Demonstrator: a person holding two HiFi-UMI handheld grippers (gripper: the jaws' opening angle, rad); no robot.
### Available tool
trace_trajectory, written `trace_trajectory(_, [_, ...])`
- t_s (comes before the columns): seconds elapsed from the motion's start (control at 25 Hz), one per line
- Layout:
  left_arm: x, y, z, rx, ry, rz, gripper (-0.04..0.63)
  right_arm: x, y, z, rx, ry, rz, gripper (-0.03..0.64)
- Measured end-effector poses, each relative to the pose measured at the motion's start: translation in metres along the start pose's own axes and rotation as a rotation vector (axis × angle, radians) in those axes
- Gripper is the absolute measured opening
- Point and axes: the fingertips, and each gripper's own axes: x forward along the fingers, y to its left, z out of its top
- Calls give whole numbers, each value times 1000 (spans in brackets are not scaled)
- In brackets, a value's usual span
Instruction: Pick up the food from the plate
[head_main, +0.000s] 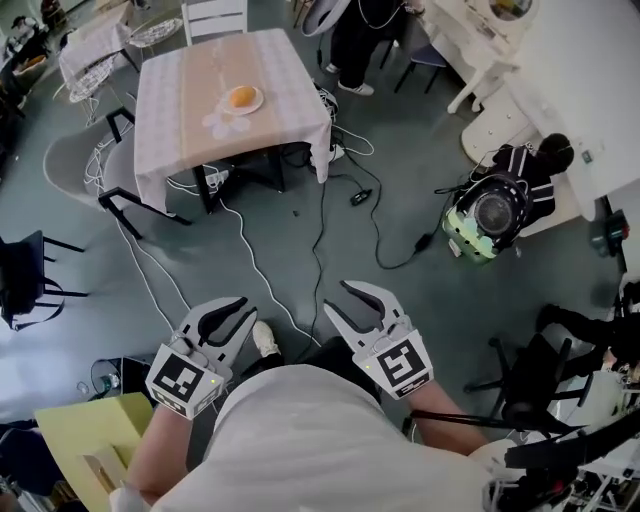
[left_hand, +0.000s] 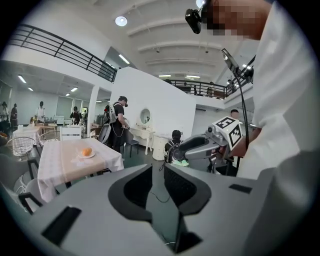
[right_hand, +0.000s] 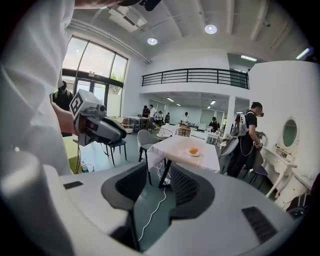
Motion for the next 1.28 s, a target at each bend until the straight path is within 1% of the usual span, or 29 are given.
trace_trajectory(0.12, [-4, 44, 5, 10, -6, -2, 76, 32, 0, 25, -8, -16, -6, 149])
trace_trajectory(0.24, [-3, 74, 10, -13, -35, 19, 87, 53, -3, 36, -31, 10, 4, 152])
trace_trajectory(0.36, [8, 99, 11, -41, -43, 25, 102, 76, -18, 41, -34, 30, 3, 155])
trace_trajectory(0.48, [24, 129, 15, -41, -36, 40, 115, 105, -38, 47, -43, 37, 27, 155])
trace_trajectory(0.56, [37, 156, 18, -38, -25, 65, 124, 127, -54, 51, -50, 32, 48, 155])
trace_trajectory(0.68, [64, 199, 26, -52, -8, 110, 140, 155, -91, 57, -42, 5, 63, 155])
trace_trajectory(0.76, [87, 227, 34, -57, 13, 141, 153, 173, -124, 59, -6, -14, 64, 155])
trace_trajectory(0.84, [113, 256, 45, -49, 40, 167, 174, 190, -162, 64, 21, -32, 60, 155])
trace_trajectory(1.0, [166, 316, 57, -29, 102, 210, 196, 214, -225, 73, 17, -53, 60, 155])
trace_trajectory(1.08, [190, 346, 59, -38, 117, 242, 206, 221, -251, 71, 13, -51, 54, 156])
trace_trajectory(1.16, [217, 375, 57, -48, 135, 265, 219, 229, -280, 64, 23, -37, 30, 160])
trace_trajectory(1.28, [251, 409, 45, -49, 196, 267, 244, 236, -309, 52, 64, 0, -8, 161])
